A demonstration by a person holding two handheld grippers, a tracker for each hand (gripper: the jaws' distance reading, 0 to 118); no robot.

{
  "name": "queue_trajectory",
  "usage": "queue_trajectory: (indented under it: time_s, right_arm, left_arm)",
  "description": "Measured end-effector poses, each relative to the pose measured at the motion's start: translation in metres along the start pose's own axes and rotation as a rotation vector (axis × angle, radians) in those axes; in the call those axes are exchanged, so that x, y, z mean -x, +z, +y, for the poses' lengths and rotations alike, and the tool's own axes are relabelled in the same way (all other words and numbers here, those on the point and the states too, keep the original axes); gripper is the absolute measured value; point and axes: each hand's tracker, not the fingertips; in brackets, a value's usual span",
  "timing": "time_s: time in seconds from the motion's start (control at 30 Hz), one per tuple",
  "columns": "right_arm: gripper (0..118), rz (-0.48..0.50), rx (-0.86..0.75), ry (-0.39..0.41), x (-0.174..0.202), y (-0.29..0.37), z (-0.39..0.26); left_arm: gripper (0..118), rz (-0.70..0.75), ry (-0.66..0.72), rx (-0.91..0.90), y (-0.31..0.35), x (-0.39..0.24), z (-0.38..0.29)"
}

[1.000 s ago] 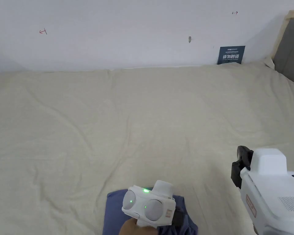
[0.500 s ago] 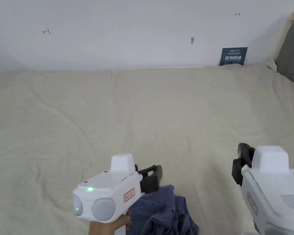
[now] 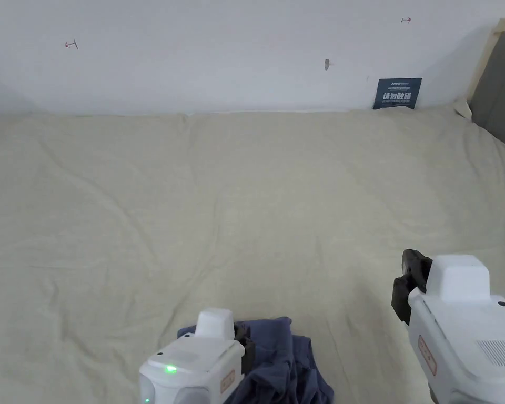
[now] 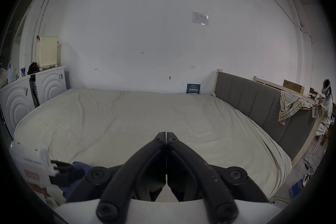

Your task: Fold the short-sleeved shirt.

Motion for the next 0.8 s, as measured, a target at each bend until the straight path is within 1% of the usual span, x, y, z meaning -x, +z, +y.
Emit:
queue_trajectory:
  time_s: [0.1,0.23,0.33,0.43,0.53,0.73,0.8]
  right_arm:
    - [2,-0.007,0.007,-0.001,-0.005,-0.003,-0.002]
    - [2,-0.017,0.021,-0.006,-0.012,-0.007,-0.006]
    - [2,-0.022,0.031,-0.007,-0.017,-0.009,-0.010]
    - [2,-0.025,0.041,-0.008,-0.020,-0.010,-0.013]
    - [2,-0.030,0.047,-0.010,-0.022,-0.010,-0.015]
    - [2,-0.025,0.045,-0.016,-0.019,-0.002,-0.012]
    - [2,-0.019,0.031,-0.013,-0.017,0.004,-0.008]
  left_arm:
    - [0,-0.021,-0.014,0.042,-0.016,-0.016,-0.011]
    - [0,-0.046,-0.023,0.144,-0.045,-0.036,-0.030]
    - [0,-0.032,-0.019,0.158,-0.061,-0.051,-0.045]
    - [0,0.023,-0.061,0.109,-0.067,-0.062,-0.057]
    - [0,0.037,-0.094,0.093,-0.066,-0.065,-0.063]
    - [0,0.023,-0.089,0.093,-0.053,-0.063,-0.047]
    - [0,-0.014,-0.067,0.021,-0.035,-0.061,-0.033]
